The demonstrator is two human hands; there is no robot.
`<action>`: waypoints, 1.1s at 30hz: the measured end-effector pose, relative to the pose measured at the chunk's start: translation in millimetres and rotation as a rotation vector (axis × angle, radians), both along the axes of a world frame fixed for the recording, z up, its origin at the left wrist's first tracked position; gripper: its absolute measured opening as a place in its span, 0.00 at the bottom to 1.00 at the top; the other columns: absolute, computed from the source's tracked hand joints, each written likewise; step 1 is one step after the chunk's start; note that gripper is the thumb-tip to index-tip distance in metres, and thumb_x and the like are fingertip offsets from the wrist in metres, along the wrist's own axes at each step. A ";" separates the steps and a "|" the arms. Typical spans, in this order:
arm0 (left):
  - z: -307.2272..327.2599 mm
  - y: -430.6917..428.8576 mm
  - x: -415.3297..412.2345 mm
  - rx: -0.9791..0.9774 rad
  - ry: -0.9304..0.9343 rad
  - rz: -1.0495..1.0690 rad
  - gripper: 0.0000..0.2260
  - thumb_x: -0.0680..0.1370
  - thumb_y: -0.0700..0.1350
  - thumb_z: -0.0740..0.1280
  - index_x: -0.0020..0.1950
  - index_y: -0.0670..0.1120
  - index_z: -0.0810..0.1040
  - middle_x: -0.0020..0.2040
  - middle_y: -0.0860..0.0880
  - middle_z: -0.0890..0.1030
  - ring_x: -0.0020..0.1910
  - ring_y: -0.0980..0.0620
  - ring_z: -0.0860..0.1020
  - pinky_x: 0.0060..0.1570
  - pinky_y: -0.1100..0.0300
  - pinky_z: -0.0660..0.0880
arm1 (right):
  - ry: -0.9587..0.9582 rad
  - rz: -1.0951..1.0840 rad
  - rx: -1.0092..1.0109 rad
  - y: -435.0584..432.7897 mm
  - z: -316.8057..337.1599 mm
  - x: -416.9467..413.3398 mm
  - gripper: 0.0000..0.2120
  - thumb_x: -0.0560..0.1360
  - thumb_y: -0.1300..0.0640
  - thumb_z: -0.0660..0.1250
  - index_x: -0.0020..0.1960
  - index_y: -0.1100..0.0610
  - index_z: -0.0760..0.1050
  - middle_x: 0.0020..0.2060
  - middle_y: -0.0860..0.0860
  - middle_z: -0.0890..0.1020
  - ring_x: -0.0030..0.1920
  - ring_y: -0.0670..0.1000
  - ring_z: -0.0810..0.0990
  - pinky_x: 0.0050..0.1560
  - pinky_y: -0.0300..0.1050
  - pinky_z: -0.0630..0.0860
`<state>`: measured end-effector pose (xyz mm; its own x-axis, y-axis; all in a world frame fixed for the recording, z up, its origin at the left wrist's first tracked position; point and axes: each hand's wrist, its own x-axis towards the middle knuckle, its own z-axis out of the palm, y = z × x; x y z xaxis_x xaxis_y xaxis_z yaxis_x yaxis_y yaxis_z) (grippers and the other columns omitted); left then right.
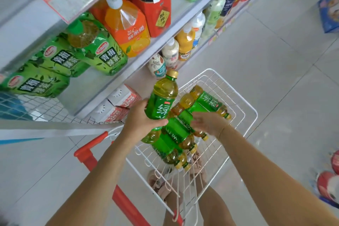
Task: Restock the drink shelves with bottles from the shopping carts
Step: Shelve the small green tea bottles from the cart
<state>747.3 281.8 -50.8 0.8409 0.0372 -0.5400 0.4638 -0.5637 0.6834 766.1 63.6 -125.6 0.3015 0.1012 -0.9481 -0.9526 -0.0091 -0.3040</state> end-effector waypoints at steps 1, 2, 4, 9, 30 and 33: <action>1.6 2.5 -0.8 0.024 -0.030 0.002 0.19 0.62 0.46 0.80 0.48 0.52 0.76 0.42 0.60 0.76 0.41 0.62 0.76 0.36 0.69 0.68 | 0.122 -0.102 0.038 3.8 -14.4 -18.6 0.23 0.78 0.63 0.61 0.71 0.67 0.62 0.50 0.57 0.77 0.62 0.61 0.74 0.67 0.51 0.68; 4.0 3.8 -1.6 0.051 -0.056 -0.004 0.18 0.62 0.47 0.80 0.46 0.53 0.76 0.41 0.60 0.75 0.41 0.63 0.75 0.36 0.69 0.68 | 0.237 -0.230 0.072 7.6 -28.2 -34.7 0.25 0.78 0.64 0.61 0.72 0.66 0.60 0.58 0.61 0.74 0.66 0.63 0.70 0.68 0.52 0.67; 5.4 5.9 -3.1 0.087 -0.083 -0.035 0.16 0.63 0.47 0.79 0.44 0.53 0.75 0.38 0.61 0.72 0.38 0.65 0.72 0.34 0.70 0.66 | 0.409 -0.468 0.092 17.0 -48.2 -57.2 0.29 0.74 0.65 0.66 0.72 0.61 0.60 0.66 0.65 0.67 0.66 0.65 0.69 0.65 0.56 0.70; -4.6 13.3 -6.7 0.076 -0.072 -0.046 0.15 0.63 0.48 0.79 0.43 0.54 0.76 0.40 0.56 0.75 0.40 0.62 0.75 0.34 0.68 0.67 | 0.510 -0.782 0.076 31.5 -68.0 -83.7 0.12 0.74 0.66 0.67 0.57 0.63 0.71 0.66 0.60 0.68 0.65 0.59 0.71 0.65 0.49 0.70; 7.1 27.8 -16.1 0.037 -0.115 0.188 0.17 0.62 0.50 0.79 0.47 0.51 0.79 0.45 0.53 0.82 0.44 0.56 0.79 0.43 0.59 0.75 | -0.047 -0.980 -0.245 70.2 -58.5 -60.5 0.32 0.61 0.57 0.80 0.61 0.57 0.70 0.53 0.53 0.79 0.50 0.52 0.80 0.43 0.42 0.80; 29.6 25.0 -18.5 0.024 -0.192 0.223 0.17 0.63 0.47 0.78 0.48 0.52 0.76 0.48 0.51 0.81 0.44 0.57 0.79 0.38 0.64 0.72 | -0.339 -0.737 -0.337 65.6 -10.5 -56.7 0.31 0.60 0.58 0.80 0.58 0.55 0.69 0.52 0.53 0.80 0.51 0.53 0.81 0.53 0.50 0.79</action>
<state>728.8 306.8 -21.2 0.8973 0.2432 -0.3685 0.4414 -0.4792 0.7586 709.4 129.2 -136.0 0.4511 -0.4992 -0.7398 -0.6103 0.4323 -0.6638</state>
